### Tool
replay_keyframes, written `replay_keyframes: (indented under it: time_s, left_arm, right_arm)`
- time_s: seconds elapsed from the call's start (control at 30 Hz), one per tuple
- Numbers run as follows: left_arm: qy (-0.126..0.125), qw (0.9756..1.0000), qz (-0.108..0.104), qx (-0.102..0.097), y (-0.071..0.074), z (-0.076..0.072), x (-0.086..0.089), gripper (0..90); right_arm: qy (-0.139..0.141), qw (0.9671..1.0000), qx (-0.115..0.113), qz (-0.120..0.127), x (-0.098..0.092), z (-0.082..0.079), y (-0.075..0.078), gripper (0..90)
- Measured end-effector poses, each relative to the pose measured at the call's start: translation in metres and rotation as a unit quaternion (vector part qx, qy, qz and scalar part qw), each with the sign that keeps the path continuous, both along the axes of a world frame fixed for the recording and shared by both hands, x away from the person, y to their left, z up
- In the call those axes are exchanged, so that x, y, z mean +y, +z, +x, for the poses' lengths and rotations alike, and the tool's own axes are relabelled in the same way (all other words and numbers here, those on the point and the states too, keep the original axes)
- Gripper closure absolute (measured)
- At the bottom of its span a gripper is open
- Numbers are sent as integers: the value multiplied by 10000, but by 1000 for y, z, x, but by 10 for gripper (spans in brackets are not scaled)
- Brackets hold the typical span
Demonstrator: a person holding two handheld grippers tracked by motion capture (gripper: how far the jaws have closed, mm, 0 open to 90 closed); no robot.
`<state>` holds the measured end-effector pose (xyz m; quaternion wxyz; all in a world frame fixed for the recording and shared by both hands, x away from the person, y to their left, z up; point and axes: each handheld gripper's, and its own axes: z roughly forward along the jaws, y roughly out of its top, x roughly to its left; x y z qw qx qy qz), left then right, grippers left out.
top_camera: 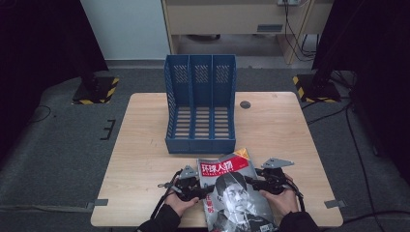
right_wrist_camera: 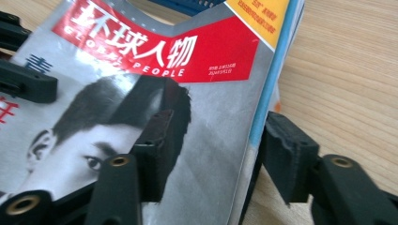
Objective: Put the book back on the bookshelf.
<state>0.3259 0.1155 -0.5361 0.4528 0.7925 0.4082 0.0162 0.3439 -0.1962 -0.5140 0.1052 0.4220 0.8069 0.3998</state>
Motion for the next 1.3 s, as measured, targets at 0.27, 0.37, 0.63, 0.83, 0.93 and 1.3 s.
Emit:
replay_keyframes:
  time_s: [0.27,0.37,0.63,0.83,0.93,1.3]
  left_arm:
    - [21,10000,-43,43,5,0,2,595]
    - [34,10000,-79,24,7,0,2,628]
    - [40,9998,-148,112,6,1,3,633]
    - [-35,9997,-151,165,4,2,3,596]
    - [-133,9996,-105,231,2,1,-2,564]
    - [-29,9995,-149,279,0,8,-14,600]
  right_arm:
    - [-172,9995,28,-253,-1,-2,0,418]
    - [-150,9994,29,-321,-1,-4,0,442]
    - [-196,9979,189,-581,4,-4,-8,486]
    - [-219,9982,229,-513,3,-3,-9,490]
    - [-253,9983,199,-485,5,-2,-10,498]
    - [-237,9987,196,-413,5,0,-10,501]
